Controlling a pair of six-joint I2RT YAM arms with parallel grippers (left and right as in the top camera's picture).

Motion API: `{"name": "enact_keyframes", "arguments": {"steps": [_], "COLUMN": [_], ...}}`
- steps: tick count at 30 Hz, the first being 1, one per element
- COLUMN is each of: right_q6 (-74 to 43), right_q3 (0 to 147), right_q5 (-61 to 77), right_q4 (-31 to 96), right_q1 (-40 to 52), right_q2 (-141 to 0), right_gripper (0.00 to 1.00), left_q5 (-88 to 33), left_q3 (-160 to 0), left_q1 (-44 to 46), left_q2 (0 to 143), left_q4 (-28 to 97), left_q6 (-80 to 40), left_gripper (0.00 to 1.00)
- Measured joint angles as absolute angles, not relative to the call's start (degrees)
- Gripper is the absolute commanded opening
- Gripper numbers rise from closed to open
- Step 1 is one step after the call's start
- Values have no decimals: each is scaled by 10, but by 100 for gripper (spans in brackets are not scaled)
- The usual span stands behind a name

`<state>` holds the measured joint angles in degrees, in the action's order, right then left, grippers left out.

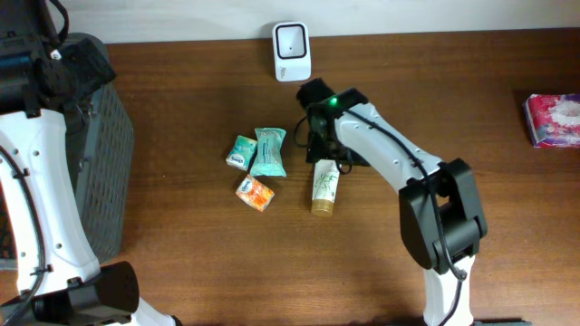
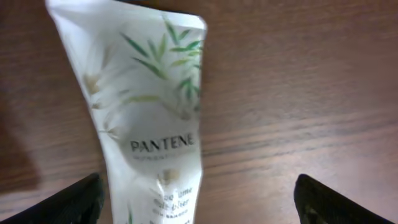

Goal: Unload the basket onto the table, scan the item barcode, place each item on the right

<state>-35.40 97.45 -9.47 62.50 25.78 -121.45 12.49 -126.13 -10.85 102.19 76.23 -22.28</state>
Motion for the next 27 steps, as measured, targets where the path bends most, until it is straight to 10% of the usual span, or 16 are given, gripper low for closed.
{"name": "enact_keyframes", "arguments": {"steps": [11,27], "right_q6": [-157,-353], "right_q3": [974,974], "right_q5": [239,-200], "right_q4": [610,581], "right_q1": [164,384], "right_q2": [-1215,-1239], "right_gripper": [76,75], "left_q5": [125,125], "left_q3": [-1261,-1261], "left_q1": [-109,-109], "left_q2": [1022,1022], "left_q4": [762,762], "left_q6": [-223,-223], "left_gripper": [99,99]}}
